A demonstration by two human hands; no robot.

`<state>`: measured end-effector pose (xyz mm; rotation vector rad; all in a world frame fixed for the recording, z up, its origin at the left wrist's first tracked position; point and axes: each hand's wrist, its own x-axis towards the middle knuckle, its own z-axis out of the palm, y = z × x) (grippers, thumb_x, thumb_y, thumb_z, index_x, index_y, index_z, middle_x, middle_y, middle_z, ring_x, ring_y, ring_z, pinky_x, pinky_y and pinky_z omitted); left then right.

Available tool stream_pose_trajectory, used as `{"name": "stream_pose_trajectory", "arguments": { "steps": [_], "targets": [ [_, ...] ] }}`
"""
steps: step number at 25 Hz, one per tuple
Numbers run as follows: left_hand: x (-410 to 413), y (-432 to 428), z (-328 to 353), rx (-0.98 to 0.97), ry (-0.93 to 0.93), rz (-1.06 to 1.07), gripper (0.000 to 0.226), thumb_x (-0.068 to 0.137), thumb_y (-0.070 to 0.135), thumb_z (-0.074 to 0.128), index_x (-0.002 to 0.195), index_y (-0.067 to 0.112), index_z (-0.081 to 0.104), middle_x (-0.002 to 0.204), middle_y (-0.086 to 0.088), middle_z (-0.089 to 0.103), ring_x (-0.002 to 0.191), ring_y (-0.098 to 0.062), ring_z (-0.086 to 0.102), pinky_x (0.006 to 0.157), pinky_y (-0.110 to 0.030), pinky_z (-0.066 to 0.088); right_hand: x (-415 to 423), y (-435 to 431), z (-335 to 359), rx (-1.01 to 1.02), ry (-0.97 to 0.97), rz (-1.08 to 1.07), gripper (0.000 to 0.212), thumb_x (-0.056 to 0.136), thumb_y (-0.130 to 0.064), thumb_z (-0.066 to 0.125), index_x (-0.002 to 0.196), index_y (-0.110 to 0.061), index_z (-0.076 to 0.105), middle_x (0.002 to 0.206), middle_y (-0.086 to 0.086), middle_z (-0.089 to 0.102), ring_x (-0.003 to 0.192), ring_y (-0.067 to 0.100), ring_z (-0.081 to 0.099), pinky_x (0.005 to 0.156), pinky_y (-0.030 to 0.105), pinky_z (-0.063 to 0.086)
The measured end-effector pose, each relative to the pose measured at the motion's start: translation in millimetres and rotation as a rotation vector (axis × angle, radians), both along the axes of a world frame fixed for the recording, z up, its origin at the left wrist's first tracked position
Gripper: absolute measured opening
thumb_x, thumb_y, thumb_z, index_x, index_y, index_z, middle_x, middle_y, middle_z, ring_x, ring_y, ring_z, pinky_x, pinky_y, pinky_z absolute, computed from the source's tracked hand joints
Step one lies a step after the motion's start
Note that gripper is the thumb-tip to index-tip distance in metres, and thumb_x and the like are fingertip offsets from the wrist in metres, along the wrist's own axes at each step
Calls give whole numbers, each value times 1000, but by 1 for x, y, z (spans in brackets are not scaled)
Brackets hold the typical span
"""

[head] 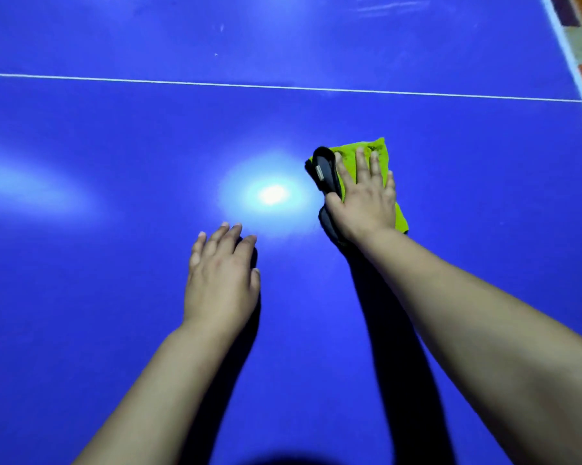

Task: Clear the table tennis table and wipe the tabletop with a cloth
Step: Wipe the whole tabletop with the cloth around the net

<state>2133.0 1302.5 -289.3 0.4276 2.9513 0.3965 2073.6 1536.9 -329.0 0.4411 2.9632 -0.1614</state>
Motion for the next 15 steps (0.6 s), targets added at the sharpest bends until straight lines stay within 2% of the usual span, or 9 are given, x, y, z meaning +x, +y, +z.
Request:
{"name": "stream_pose_trajectory", "arguments": {
  "steps": [3,7,11,13,15],
  "targets": [
    [35,-33,7,2,-18,19,48,86,19,60,132,14,50,147,-6,38,140,-22,24,116,-37,6,61,-52,4,24,-36,75,71,89,-47,35,153,-36,6,162,5,0,148,25,-6,118,50,0],
    [92,-92,23,-18,-46,65,48,84,18,61,131,14,52,146,-7,40,139,-23,27,115,-39,9,138,-126,13,40,-117,171,75,82,-51,20,152,-37,-4,162,4,-9,147,25,-14,118,51,-5],
    [143,-148,33,-14,-39,173,47,88,19,57,134,15,49,148,-6,37,141,-21,23,115,-37,6,202,-178,13,57,-170,289,77,75,-52,2,150,-39,-10,160,3,-16,146,25,-19,117,51,-8],
    [168,-169,34,-18,-36,210,48,88,20,57,134,14,49,148,-6,37,141,-22,22,115,-37,6,235,-199,9,38,-154,345,77,75,-52,8,150,-39,-5,161,3,-11,147,25,-15,117,51,-8],
    [190,-181,34,-5,-40,220,48,87,20,57,134,14,49,148,-6,36,141,-22,22,115,-36,5,267,-216,6,26,-88,407,76,77,-50,24,151,-38,12,162,5,6,149,27,1,116,52,-1]
  ]
}}
